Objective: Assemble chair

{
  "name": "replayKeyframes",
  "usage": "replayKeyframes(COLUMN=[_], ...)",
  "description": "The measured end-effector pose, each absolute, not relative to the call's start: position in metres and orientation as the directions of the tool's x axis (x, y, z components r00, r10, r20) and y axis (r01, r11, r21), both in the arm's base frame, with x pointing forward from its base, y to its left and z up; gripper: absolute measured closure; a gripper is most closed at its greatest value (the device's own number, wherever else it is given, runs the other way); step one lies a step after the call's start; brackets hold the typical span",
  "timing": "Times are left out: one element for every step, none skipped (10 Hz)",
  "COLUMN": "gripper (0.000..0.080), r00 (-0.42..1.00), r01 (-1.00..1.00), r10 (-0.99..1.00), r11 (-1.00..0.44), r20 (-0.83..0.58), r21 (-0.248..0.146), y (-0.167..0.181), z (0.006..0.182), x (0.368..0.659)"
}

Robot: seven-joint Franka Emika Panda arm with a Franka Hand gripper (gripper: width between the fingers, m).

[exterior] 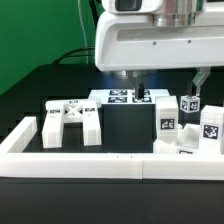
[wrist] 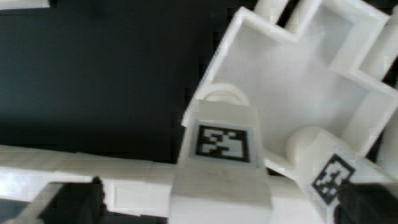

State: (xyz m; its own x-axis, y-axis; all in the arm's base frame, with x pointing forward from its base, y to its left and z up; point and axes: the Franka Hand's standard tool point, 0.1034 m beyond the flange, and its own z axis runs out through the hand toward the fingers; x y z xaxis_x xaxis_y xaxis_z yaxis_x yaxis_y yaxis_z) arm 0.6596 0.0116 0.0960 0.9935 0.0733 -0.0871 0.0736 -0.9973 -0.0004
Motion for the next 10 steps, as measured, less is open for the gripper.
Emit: replayKeyframes(gripper=[0.0150, 0.0150, 0.0150, 0.0150, 0.0150, 0.0150, 0.0274, 0.0412, 0.0512, 0.0512], r00=[0.993, 0.993, 0.993, 0.993, 0.993, 0.993, 0.993, 0.993, 0.993, 0.994], r01=[0.072, 0.072, 0.071, 0.071, 0.069, 0.069, 0.069, 0.069, 0.069, 0.058], r10=[0.072, 0.072, 0.070, 0.070, 0.068, 0.068, 0.068, 0.068, 0.068, 0.058], r11=[-0.997, -0.997, -0.997, -0.998, -0.998, -0.998, -0.998, -0.998, -0.998, -0.998], r20=[-0.091, -0.096, -0.100, -0.091, -0.093, -0.094, -0.094, -0.094, -0.094, -0.094], r21=[0.000, 0.001, 0.002, 0.004, 0.004, 0.004, 0.004, 0.004, 0.004, 0.005], y=[0.0114, 0.0111, 0.0101, 0.0096, 0.0094, 0.0093, 0.0093, 0.0093, 0.0092, 0.0092], z=[0.0927, 0.0891, 0.0868, 0.0855, 0.0840, 0.0839, 0.0839, 0.0838, 0.0838, 0.0837], x=[0.6586, 0.6576, 0.6569, 0.6584, 0.6575, 0.6573, 0.6573, 0.6572, 0.6572, 0.6571])
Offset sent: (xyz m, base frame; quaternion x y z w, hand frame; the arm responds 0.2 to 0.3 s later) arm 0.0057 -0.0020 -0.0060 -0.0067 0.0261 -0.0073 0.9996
